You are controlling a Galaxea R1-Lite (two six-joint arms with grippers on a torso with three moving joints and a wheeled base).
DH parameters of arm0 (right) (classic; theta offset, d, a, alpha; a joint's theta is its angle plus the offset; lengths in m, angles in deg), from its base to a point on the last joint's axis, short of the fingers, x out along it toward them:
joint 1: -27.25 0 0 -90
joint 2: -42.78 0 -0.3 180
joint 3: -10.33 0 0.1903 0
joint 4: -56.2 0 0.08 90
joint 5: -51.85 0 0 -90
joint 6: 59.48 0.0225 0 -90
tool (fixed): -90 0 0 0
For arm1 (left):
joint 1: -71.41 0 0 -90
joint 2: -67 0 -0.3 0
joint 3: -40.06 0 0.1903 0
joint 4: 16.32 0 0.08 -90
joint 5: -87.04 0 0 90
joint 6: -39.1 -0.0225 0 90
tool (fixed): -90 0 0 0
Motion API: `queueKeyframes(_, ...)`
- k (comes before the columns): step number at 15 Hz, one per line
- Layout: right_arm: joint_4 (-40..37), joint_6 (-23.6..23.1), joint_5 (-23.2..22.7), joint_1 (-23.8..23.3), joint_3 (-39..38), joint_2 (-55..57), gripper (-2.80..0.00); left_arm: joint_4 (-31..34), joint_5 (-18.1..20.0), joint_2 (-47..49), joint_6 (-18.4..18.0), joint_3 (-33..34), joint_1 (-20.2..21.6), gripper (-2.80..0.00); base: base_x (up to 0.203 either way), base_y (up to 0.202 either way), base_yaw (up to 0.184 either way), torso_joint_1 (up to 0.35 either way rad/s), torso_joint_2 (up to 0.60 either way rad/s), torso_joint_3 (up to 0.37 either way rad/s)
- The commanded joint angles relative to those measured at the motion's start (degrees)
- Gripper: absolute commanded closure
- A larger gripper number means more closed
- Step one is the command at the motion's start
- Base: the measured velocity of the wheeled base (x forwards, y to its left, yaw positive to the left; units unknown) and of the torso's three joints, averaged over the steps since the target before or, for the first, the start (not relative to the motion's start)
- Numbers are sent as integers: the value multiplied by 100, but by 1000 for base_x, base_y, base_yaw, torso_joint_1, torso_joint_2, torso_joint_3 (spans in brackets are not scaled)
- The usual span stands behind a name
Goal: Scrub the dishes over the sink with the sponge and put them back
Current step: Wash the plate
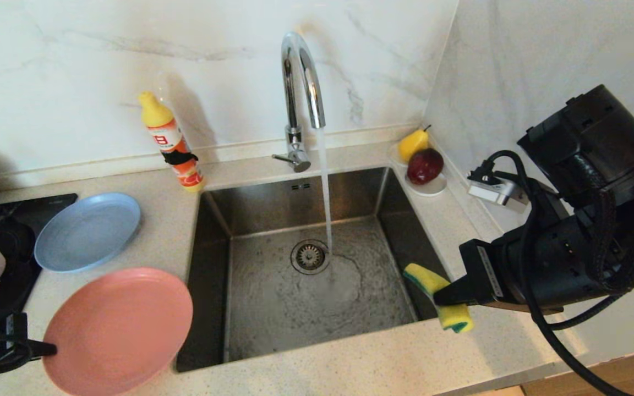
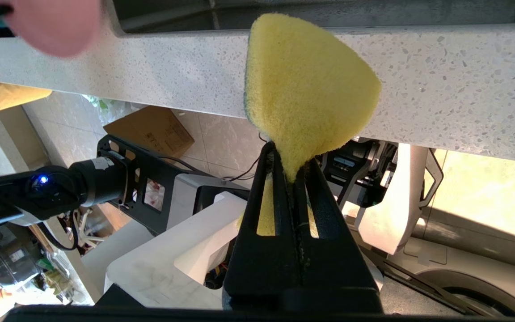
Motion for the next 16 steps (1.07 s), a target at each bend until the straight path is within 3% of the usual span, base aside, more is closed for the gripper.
queueKeyframes(1,-20,18,-7,9,7,-19,0,337,82,-730,-129,21,-199,0,0,0,0,0,0,0)
queueKeyframes(6,-20,18,-7,27,-19,0,0,982,240,-1666,50,-207,-1169,0,0,0,0,0,0,0)
queueKeyframes(12,-20,9,-7,58,43,-159,0,907,173,-1074,1249,-1107,-2573,0,0,0,0,0,0,0)
queueKeyframes(14,-11,0,2,62,99,-225,0,873,-24,-625,1623,-1449,-3086,0,0,0,0,0,0,0)
queueKeyframes(16,-11,-8,2,62,113,-256,0,657,-476,-129,2059,-1710,-3723,0,0,0,0,0,0,0)
